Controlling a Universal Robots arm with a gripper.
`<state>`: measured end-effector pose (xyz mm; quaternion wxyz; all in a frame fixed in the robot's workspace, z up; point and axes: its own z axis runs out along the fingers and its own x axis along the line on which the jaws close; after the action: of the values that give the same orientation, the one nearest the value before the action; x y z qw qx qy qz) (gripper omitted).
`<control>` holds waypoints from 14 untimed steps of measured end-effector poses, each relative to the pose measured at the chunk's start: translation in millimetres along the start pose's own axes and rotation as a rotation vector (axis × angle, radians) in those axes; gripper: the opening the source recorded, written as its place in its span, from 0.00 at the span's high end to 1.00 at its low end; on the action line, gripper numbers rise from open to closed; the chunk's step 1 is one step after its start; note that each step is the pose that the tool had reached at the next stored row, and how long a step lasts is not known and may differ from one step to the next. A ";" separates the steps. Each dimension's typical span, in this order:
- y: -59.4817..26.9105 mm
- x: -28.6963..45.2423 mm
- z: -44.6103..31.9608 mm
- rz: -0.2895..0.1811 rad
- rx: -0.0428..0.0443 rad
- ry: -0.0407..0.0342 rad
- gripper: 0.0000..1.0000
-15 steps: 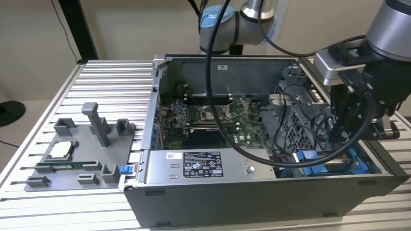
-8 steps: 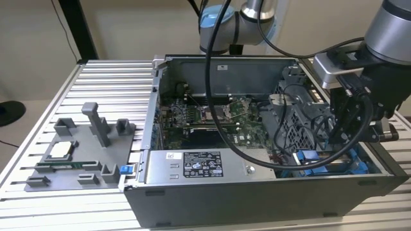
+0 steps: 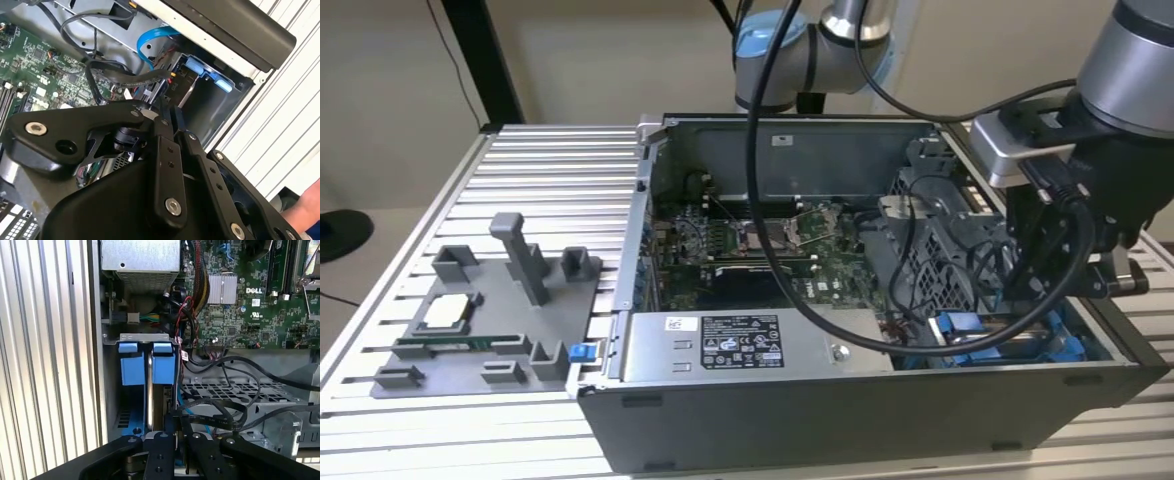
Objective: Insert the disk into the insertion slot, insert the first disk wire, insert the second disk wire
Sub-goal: 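Insert the second disk wire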
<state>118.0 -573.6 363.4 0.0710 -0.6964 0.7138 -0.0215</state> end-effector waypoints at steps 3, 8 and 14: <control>0.2 0.6 1.3 0.000 0.0028 0.0000 1.00; 0.6 1.3 4.5 0.000 0.0061 0.0000 1.00; 1.1 1.7 8.7 -0.001 0.0087 0.0000 1.00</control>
<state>118.0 -574.6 354.5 0.0741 -0.6963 0.7135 -0.0246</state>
